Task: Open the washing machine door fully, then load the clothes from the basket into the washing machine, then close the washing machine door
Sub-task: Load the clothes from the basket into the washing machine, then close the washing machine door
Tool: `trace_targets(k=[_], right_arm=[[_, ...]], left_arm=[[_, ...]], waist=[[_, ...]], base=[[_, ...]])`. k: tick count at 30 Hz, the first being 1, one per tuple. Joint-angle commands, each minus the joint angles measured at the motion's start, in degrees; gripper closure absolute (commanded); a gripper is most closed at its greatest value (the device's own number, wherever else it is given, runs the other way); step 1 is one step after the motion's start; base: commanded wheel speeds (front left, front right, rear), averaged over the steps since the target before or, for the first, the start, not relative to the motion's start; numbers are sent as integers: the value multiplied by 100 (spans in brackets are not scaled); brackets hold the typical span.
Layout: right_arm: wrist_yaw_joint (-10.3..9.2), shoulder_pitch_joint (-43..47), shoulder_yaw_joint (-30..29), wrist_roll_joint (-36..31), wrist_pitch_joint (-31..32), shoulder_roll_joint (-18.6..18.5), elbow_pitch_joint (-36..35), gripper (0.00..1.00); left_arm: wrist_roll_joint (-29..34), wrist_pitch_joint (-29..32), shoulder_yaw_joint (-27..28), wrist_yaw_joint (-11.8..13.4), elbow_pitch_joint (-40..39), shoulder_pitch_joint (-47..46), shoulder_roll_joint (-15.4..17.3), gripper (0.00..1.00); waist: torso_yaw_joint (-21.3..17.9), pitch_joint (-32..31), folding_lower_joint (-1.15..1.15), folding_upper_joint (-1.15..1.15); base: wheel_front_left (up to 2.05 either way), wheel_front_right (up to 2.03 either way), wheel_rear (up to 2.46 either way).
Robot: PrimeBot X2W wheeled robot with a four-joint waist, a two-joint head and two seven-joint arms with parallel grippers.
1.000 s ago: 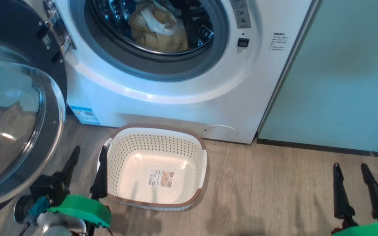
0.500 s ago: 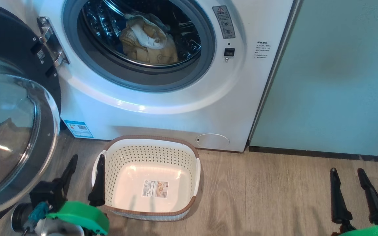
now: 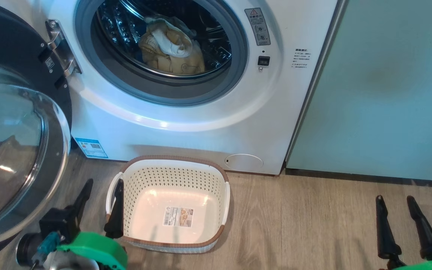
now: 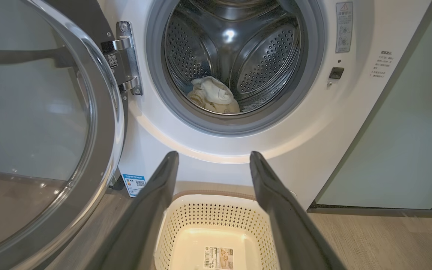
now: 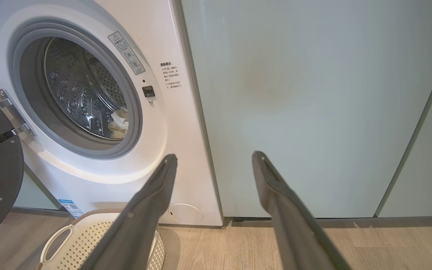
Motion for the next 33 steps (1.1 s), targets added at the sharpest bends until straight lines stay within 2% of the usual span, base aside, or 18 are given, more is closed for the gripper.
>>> trace_targets(k=[1,18,27,33], right_arm=[[-16,-141,121,21,-14,-90,-183,0],[-16,-158,118,55,0,-90,-171,0],[-16,-165,122,65,-3,-90,-179,0],[-16,-187,104,71,-10,-90,-167,0]], left_arm=[[49,1,233,29,-203,-187,152,0],[102,2,163,70,-149,-241,193,0],[101,50,143,128,-112,-267,197,0],[46,32,83,-21,-122,-318,229,0]], waist=[[-5,-1,0,0],[-16,16,0,0],[5,35,0,0],[36,62,0,0]], base=[[0,0,0],[-12,12,0],[-136,136,0],[-190,184,6]])
